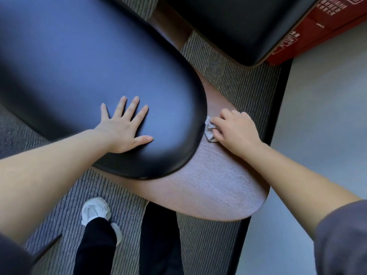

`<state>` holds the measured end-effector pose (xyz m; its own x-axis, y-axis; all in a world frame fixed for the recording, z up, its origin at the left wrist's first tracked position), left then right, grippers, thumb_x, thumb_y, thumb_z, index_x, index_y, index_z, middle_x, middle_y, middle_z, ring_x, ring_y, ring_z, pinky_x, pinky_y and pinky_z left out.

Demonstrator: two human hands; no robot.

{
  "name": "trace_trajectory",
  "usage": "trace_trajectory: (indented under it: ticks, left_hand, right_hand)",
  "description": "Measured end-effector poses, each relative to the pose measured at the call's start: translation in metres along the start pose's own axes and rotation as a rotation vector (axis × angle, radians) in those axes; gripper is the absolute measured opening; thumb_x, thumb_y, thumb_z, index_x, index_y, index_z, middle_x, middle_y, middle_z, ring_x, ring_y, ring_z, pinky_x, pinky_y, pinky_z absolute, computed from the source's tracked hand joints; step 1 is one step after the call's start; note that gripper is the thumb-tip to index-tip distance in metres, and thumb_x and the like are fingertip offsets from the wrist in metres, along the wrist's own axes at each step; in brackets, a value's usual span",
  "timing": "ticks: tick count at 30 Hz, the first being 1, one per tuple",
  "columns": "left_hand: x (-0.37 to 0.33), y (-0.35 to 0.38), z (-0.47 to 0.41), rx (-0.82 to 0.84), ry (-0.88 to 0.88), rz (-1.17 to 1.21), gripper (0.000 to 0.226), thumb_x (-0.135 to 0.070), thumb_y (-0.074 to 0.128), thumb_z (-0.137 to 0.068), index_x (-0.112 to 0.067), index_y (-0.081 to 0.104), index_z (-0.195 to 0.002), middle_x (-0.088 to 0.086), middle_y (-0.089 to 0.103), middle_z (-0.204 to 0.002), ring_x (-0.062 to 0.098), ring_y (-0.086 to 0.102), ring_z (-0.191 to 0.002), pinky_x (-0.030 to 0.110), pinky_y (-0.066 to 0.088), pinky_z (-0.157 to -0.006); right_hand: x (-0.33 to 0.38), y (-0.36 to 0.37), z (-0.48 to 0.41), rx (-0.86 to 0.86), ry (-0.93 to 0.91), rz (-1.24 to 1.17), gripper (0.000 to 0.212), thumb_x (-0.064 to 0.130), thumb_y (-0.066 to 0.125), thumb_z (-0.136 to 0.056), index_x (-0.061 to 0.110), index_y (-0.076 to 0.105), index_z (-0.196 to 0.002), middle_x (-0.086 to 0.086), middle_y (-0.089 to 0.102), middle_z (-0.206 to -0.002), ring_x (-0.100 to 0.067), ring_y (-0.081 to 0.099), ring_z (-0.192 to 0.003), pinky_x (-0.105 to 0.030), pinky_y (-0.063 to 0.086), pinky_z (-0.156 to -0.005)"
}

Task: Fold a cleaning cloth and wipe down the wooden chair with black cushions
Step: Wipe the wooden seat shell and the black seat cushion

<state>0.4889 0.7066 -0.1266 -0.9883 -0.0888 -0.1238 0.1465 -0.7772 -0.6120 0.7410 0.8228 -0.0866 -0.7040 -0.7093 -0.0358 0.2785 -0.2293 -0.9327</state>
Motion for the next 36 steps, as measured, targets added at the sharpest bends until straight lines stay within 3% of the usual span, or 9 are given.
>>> trace_trajectory:
  ticks: [6,10,13,16,21,27,36]
  left_hand:
    - [0.005,0.004,0.009,-0.009,0.002,-0.008,0.089,-0.078,0.014,-0.085,-0.031,-0.020,-0.152,0.000,-0.028,-0.160,0.029,-0.023,-0.147,0.069,-0.001,-0.113]
    - [0.010,0.008,0.014,-0.013,0.017,-0.010,0.088,-0.078,0.016,-0.086,-0.032,-0.019,-0.152,-0.001,-0.027,-0.160,0.028,-0.023,-0.148,0.070,0.000,-0.112]
    - [0.015,0.013,0.020,-0.018,0.025,-0.014,0.086,-0.077,0.017,-0.087,-0.033,-0.019,-0.152,-0.002,-0.027,-0.160,0.028,-0.023,-0.148,0.070,0.000,-0.113]
    - [0.022,0.017,0.026,-0.038,0.040,-0.020,0.086,-0.076,0.018,-0.087,-0.032,-0.018,-0.153,-0.002,-0.026,-0.160,0.027,-0.023,-0.148,0.069,0.000,-0.113]
    - [0.032,0.023,0.032,-0.057,0.074,-0.042,0.085,-0.075,0.018,-0.088,-0.034,-0.018,-0.153,-0.003,-0.026,-0.160,0.027,-0.023,-0.148,0.068,-0.002,-0.113]
    - [0.048,0.030,0.044,-0.074,0.117,-0.070,0.082,-0.072,0.021,-0.091,-0.034,-0.019,-0.152,-0.001,-0.027,-0.160,0.029,-0.024,-0.147,0.067,-0.002,-0.115]
    - [0.088,0.040,0.059,-0.144,0.164,-0.168,0.082,-0.075,0.013,-0.087,-0.037,-0.019,-0.152,0.008,-0.025,-0.160,0.041,-0.020,-0.146,0.056,-0.002,-0.120]
  right_hand:
    - [0.024,0.000,0.020,-0.065,0.052,0.099,0.028,0.030,0.042,-0.087,0.014,0.065,-0.086,-0.004,0.055,-0.077,-0.027,0.053,-0.062,-0.042,0.031,-0.076]
    - [0.028,0.000,0.024,0.033,0.072,-0.059,0.033,0.038,0.039,-0.087,0.020,0.063,-0.102,-0.003,0.055,-0.083,-0.028,0.060,-0.070,-0.034,0.033,-0.061]
    - [0.033,-0.001,0.037,0.026,0.108,-0.228,0.022,0.034,0.059,-0.088,0.024,0.063,-0.108,-0.002,0.054,-0.088,-0.028,0.058,-0.074,-0.029,0.031,-0.056]
    - [0.039,0.000,0.047,-0.011,0.149,-0.282,0.026,0.031,0.067,-0.085,0.023,0.069,-0.109,-0.002,0.057,-0.092,-0.027,0.058,-0.077,-0.028,0.033,-0.058]
    - [0.058,0.000,0.057,-0.004,0.158,-0.266,0.022,0.028,0.060,-0.090,0.017,0.071,-0.106,-0.004,0.057,-0.095,-0.030,0.059,-0.075,-0.036,0.048,-0.058]
    - [0.099,-0.001,0.081,-0.076,0.292,-0.331,0.018,0.020,0.066,-0.087,0.011,0.072,-0.102,-0.005,0.063,-0.097,-0.034,0.063,-0.080,-0.036,0.045,-0.061]
    - [0.191,0.007,0.105,-0.196,0.351,-0.426,0.011,0.013,0.069,-0.084,0.010,0.073,-0.094,-0.004,0.064,-0.092,-0.033,0.064,-0.069,-0.036,0.050,-0.054]
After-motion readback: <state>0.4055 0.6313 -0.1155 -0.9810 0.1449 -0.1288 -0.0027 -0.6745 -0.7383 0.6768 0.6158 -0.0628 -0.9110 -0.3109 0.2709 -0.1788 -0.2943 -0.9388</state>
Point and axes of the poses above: each hand's wrist, its own z-axis away from the middle knuckle, its own y-axis out of the palm, x = y × z, the point moved 6 cm from there along -z, towards the middle knuckle
